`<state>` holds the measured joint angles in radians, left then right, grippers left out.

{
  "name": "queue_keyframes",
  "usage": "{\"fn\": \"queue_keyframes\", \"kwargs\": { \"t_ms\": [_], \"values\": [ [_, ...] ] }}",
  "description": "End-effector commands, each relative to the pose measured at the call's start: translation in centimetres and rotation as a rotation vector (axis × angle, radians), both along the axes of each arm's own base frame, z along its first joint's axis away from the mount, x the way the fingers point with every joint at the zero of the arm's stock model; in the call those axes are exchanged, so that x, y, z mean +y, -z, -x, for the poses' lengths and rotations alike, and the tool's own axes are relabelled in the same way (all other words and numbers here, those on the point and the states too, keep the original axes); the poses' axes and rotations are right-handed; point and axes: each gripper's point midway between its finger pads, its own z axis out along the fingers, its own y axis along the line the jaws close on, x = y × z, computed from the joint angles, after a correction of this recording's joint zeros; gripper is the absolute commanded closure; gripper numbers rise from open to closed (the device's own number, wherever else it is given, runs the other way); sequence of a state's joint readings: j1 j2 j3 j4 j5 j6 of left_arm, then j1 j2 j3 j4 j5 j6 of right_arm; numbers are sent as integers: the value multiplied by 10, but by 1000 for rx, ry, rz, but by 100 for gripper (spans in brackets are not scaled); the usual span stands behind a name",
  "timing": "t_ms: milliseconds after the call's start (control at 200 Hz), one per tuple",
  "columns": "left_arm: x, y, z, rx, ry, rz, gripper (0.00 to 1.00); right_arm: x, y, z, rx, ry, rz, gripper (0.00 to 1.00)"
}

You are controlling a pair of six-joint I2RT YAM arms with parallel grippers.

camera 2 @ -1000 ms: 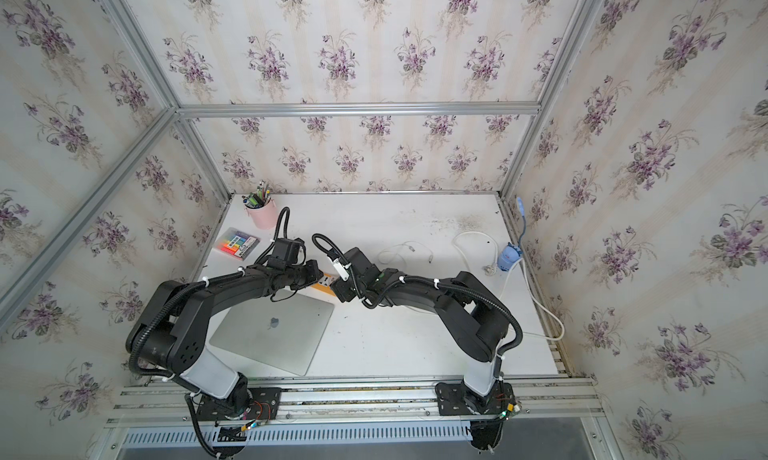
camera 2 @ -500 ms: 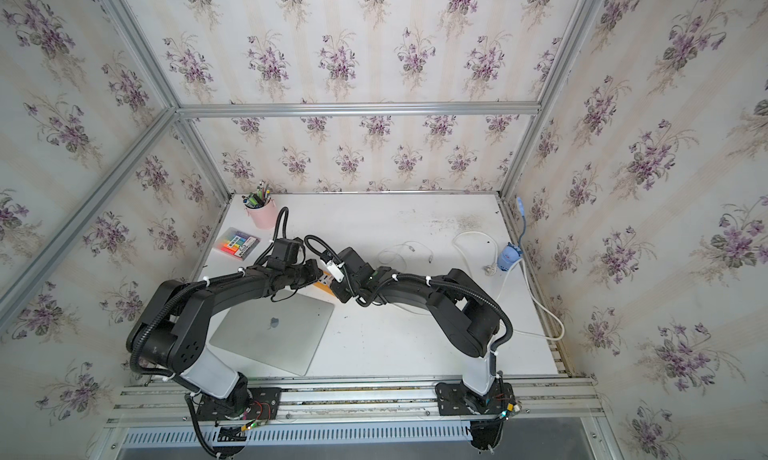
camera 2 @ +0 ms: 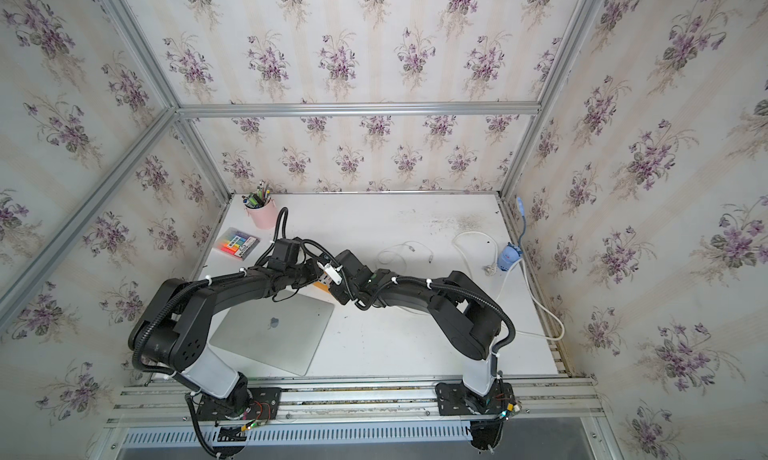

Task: Unplug the laptop charger
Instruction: Remove the plug from the socket.

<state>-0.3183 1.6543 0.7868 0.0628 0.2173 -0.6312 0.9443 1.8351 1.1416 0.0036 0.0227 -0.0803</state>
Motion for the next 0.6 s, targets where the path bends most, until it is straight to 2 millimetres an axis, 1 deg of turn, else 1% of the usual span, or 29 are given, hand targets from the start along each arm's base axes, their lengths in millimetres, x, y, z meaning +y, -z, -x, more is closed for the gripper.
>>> {"fn": "queue_keyframes", "kwargs": {
  "t_ms": [0, 105, 225, 290, 355, 395, 455, 530, 570, 580, 595],
  "values": [
    [28, 41, 42, 216, -53, -137, 94, -2, -21, -11, -110, 28, -18, 100],
    [30, 45, 45, 226, -55, -145, 95, -4, -33, -11, -143, 36, -55, 100],
    [28, 49, 46, 232, -52, -135, 94, -7, -37, -14, -142, 66, -60, 100],
    [27, 48, 44, 230, -48, -131, 94, -15, -40, -19, -147, 107, -42, 100],
    [26, 45, 43, 224, -44, -128, 94, -31, -47, -26, -145, 170, -30, 100],
    [26, 43, 42, 218, -41, -127, 94, -45, -53, -32, -124, 225, -39, 100],
    [26, 38, 41, 202, -35, -129, 94, -80, -58, -44, -59, 337, -78, 100],
    [25, 32, 39, 183, -23, -128, 93, -137, -62, -59, 70, 492, -190, 100],
    [24, 29, 38, 174, -16, -128, 93, -166, -63, -62, 133, 558, -272, 100],
    [24, 29, 38, 172, -16, -129, 93, -181, -63, -67, 146, 593, -296, 100],
    [24, 28, 38, 169, -14, -128, 92, -193, -62, -69, 161, 618, -323, 100]
  ]
}}
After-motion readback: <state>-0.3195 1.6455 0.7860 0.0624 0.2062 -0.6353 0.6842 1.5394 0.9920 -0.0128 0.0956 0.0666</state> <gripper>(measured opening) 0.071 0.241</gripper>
